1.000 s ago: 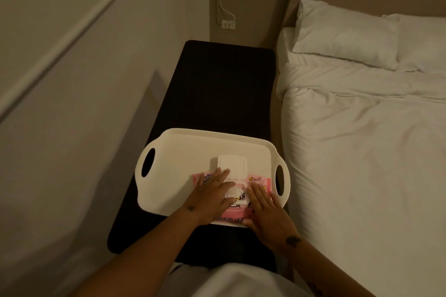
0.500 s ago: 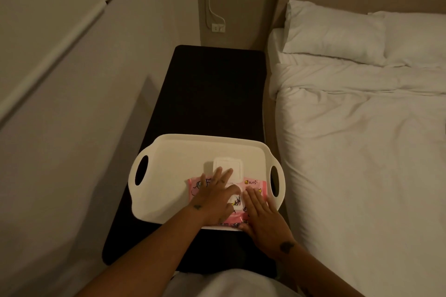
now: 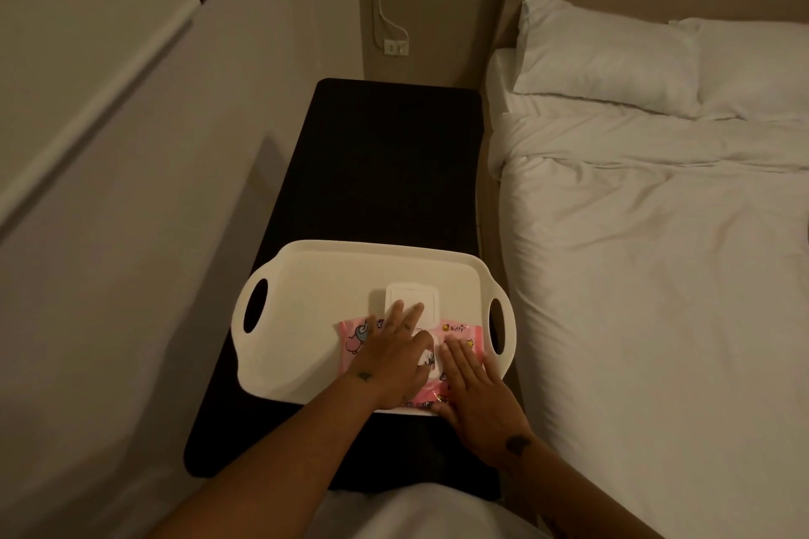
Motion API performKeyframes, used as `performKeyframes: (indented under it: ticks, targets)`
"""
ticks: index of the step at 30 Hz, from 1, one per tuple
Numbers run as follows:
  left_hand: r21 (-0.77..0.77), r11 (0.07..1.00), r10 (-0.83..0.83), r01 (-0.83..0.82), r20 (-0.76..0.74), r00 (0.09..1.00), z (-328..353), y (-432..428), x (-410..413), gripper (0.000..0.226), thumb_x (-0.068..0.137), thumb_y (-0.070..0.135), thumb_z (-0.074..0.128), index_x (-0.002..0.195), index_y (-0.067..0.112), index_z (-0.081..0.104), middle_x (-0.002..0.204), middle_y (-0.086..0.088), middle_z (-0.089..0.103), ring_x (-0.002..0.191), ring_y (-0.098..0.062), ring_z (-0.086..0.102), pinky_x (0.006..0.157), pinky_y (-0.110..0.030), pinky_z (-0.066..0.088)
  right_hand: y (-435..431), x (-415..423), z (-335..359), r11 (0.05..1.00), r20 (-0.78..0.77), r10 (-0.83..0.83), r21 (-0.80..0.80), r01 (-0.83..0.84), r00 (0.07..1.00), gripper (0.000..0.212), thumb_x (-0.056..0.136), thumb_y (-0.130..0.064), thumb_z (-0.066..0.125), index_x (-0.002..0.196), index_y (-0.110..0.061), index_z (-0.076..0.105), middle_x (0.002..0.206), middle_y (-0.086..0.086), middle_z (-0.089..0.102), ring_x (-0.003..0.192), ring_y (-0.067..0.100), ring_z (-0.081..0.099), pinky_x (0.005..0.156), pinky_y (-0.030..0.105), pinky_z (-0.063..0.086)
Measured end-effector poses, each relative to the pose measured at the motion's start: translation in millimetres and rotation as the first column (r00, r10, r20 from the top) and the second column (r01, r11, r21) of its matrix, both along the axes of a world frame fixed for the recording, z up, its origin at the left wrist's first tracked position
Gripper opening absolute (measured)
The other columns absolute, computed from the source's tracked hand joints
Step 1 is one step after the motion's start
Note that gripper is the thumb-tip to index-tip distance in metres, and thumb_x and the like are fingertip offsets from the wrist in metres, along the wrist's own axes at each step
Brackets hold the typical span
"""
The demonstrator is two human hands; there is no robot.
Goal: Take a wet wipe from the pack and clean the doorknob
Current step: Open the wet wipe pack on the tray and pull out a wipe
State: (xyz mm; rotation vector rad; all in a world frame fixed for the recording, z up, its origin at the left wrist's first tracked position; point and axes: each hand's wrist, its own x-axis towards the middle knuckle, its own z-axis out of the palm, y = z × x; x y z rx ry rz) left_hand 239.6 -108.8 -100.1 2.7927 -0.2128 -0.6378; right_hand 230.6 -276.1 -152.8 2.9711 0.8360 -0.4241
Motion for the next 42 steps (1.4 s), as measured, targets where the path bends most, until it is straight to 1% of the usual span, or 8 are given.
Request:
performKeyframes:
  ticks: [8, 18, 22, 28, 32, 36, 40, 42]
  targets:
    - [0.02, 1.0, 0.016, -0.016, 0.004, 1.0, 0.0, 2.3, -3.8, 0.035, 0.096, 0.037, 0.036, 0.124, 0.016, 0.043, 0.16, -0.003, 0.003, 0.147, -0.027, -0.006, 0.117, -0.051, 0.008, -0.1, -0.6, 1.4, 1.0, -0.042, -0.002, -0.007, 0.002, 0.999, 0.066, 0.092, -0.057, 0.008, 0.133, -0.012, 0.033, 0.133, 0.006, 0.052, 0.125, 0.021, 0.038, 0.107, 0.036, 0.001]
    - [-0.024, 1.0, -0.014, 0.018, 0.15, 0.989, 2.7, 11.5, -9.6, 0.053, 0.088, -0.006, 0.037, 0.136, 0.017, 0.038, 0.159, -0.002, 0.012, 0.147, -0.022, 0.005, 0.119, -0.04, 0.009, -0.8, -1.3, 1.3, 0.999, 0.016, -0.02, 0.038, 0.02, 1.0, 0.067, 0.091, -0.058, 0.009, 0.139, -0.012, 0.016, 0.137, 0.006, 0.048, 0.128, 0.02, 0.033, 0.108, 0.037, -0.002]
    - [-0.018, 0.999, 0.04, -0.038, 0.115, 0.993, -4.3, 28.0, -23.1, 0.053, 0.094, 0.003, 0.035, 0.144, 0.018, 0.027, 0.159, -0.001, 0.009, 0.147, -0.02, 0.003, 0.12, -0.039, 0.006, 1.2, -2.8, -0.5, 0.996, 0.071, -0.024, 0.089, 0.018, 0.997, 0.07, 0.091, -0.058, 0.007, 0.143, -0.012, -0.002, 0.136, 0.004, 0.047, 0.126, 0.019, 0.037, 0.108, 0.04, 0.024]
    - [-0.047, 0.994, 0.105, -0.102, 0.067, 0.992, -21.9, 32.8, -35.5, 0.065, 0.093, 0.046, -0.004, 0.148, 0.014, 0.009, 0.159, -0.004, 0.0, 0.146, -0.021, -0.006, 0.119, -0.036, 0.003, 16.9, -2.7, 12.0, 0.978, 0.084, -0.033, 0.208, 0.015, 0.996, 0.068, 0.093, -0.055, 0.006, 0.138, -0.009, 0.026, 0.14, 0.007, 0.038, 0.128, 0.021, 0.034, 0.111, 0.034, 0.003]
    - [-0.064, 0.994, 0.092, -0.084, 0.141, 0.986, -34.4, 31.7, -41.0, 0.107, 0.065, 0.067, -0.028, 0.147, 0.008, 0.006, 0.15, -0.003, -0.012, 0.137, -0.023, -0.015, 0.116, -0.041, -0.003, 36.7, 8.5, 21.0, 0.938, 0.041, -0.021, 0.346, 0.005, 0.999, 0.07, 0.092, -0.053, 0.002, 0.131, -0.01, 0.041, 0.133, 0.013, 0.052, 0.123, 0.029, 0.046, 0.104, 0.046, 0.022]
    - [-0.032, 0.991, 0.129, -0.127, 0.051, 0.99, -33.9, 31.0, -45.1, 0.076, 0.089, 0.059, 0.008, 0.146, 0.013, -0.011, 0.14, 0.004, -0.031, 0.133, -0.012, -0.027, 0.115, -0.033, -0.012, 49.3, 13.7, 17.2, 0.888, -0.081, -0.029, 0.456, 0.063, 0.996, 0.068, 0.089, -0.052, 0.015, 0.13, -0.007, 0.045, 0.138, 0.016, 0.045, 0.128, 0.033, 0.039, 0.104, 0.043, 0.022]
    - [-0.014, 0.978, 0.209, -0.208, 0.099, 0.973, -27.5, 28.7, -45.2, 0.074, 0.086, 0.05, 0.022, 0.145, 0.005, 0.019, 0.147, -0.006, 0.001, 0.14, -0.022, 0.008, 0.115, -0.043, 0.027, 50.2, 9.5, 6.1, 0.871, -0.076, -0.066, 0.481, 0.094, 0.995, 0.054, 0.086, -0.039, 0.028, 0.122, -0.007, 0.053, 0.131, 0.017, 0.052, 0.122, 0.035, 0.046, 0.099, 0.044, 0.023]
    - [0.016, 0.987, 0.157, -0.16, 0.128, 0.979, -29.9, 27.2, -45.5, 0.075, 0.083, 0.051, 0.018, 0.144, 0.009, 0.002, 0.147, -0.005, -0.007, 0.141, -0.024, -0.001, 0.116, -0.043, 0.011, 49.7, 7.8, 2.3, 0.854, -0.038, -0.074, 0.514, 0.083, 0.997, 0.051, 0.088, -0.04, 0.033, 0.118, -0.006, 0.056, 0.126, 0.018, 0.056, 0.117, 0.037, 0.05, 0.097, 0.048, 0.025]
